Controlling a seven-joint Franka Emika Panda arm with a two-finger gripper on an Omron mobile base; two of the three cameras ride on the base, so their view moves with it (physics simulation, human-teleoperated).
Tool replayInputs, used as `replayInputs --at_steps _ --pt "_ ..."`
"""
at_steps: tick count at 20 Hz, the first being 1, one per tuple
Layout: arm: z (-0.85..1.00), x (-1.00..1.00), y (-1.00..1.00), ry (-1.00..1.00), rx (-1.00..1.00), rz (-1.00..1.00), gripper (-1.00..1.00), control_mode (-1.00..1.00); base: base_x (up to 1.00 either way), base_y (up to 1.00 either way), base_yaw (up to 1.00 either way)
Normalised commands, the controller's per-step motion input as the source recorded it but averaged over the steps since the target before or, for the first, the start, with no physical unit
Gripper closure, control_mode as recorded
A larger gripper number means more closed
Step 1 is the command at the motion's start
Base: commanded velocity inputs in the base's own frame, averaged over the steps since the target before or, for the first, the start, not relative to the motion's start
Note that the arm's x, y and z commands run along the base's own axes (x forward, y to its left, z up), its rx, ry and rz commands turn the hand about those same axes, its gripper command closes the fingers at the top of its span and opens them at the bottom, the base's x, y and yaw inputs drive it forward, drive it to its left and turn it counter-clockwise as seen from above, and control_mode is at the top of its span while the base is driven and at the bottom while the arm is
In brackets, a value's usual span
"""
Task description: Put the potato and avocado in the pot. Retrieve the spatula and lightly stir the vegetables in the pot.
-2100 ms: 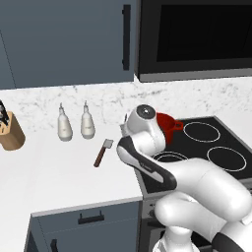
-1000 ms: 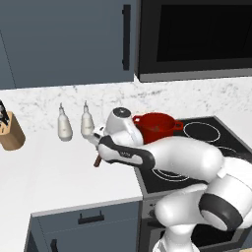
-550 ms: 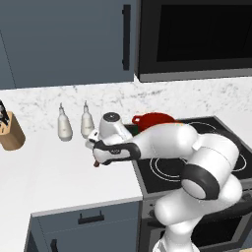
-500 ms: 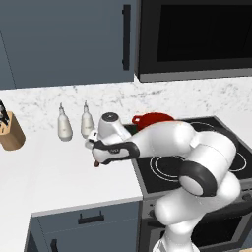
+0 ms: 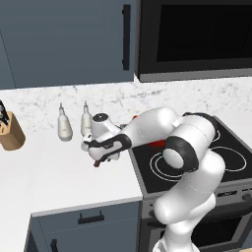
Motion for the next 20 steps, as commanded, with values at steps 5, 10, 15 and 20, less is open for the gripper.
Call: replayInputs --at_steps 5,10,15,20 --pt "-0.29 0.30 0.08 0.03 -0.02 0.02 -1.00 -1.00 0.00 0.00 0.00" --pt "-0.35 0.19 0.05 0.01 -0.01 0.03 -1.00 -1.00 0.00 0.00 0.00" --pt "-0.32 0.10 0.05 0.00 0.00 0.03 -1.00 -1.00 0.00 0.00 0.00" --pt "-0.38 0.00 0.00 0.00 0.00 0.00 1.00 -1.00 0.00 0.00 0.00"
